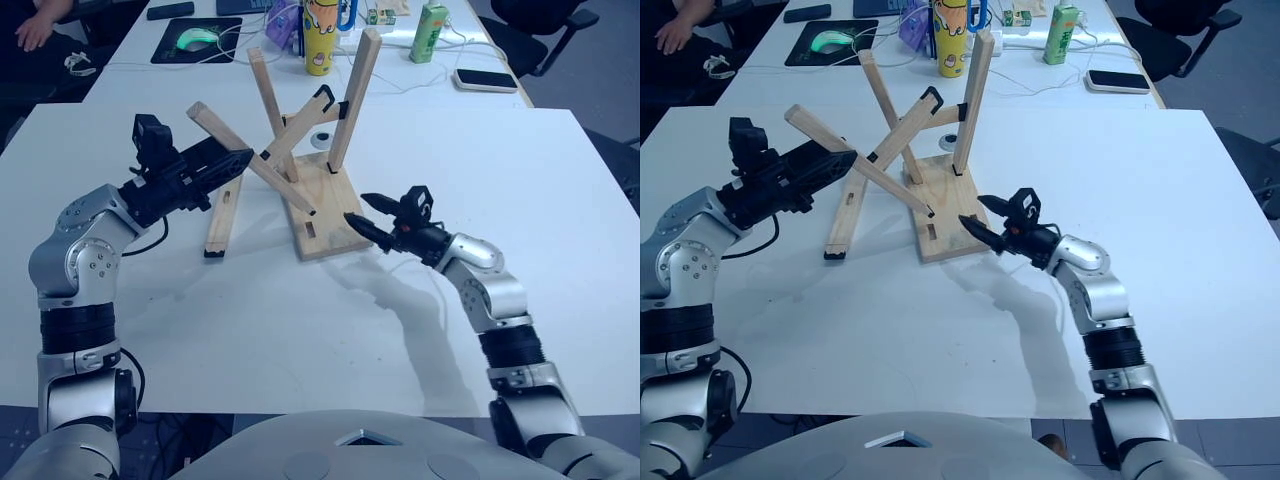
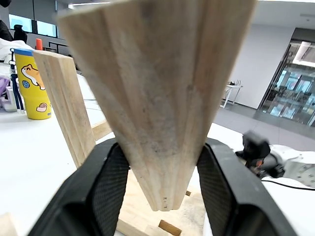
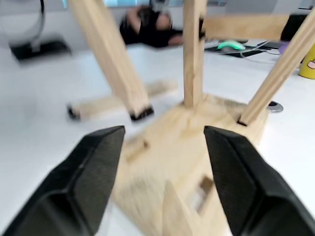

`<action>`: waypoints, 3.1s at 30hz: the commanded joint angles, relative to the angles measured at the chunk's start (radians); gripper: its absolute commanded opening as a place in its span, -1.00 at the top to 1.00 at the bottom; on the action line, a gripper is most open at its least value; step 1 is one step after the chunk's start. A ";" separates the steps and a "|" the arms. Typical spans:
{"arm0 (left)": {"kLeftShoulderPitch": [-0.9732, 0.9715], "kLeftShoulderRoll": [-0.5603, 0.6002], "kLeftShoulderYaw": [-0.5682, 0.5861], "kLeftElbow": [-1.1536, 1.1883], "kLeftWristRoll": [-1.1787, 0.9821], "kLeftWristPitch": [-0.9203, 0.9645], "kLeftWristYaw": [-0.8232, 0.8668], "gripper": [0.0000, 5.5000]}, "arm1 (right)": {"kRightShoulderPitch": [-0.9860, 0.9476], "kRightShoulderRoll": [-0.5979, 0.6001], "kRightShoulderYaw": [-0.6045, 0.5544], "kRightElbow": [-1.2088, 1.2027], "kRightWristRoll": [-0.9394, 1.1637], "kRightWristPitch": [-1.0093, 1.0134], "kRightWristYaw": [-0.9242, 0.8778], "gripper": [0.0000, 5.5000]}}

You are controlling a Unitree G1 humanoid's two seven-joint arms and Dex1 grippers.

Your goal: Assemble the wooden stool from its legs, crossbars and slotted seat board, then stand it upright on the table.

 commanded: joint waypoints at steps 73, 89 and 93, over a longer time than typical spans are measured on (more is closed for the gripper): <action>-0.061 0.052 -0.403 0.072 0.335 -0.140 -0.153 0.26 | 0.021 0.135 0.163 0.215 -0.366 0.042 -0.278 1.00; -0.032 0.028 -0.413 0.216 0.378 -0.304 -0.116 0.02 | 0.022 0.136 0.173 0.223 -0.381 0.039 -0.274 1.00; -0.019 0.050 -0.373 0.167 0.377 -0.270 -0.119 -0.17 | 0.025 0.131 0.164 0.229 -0.382 0.033 -0.278 1.00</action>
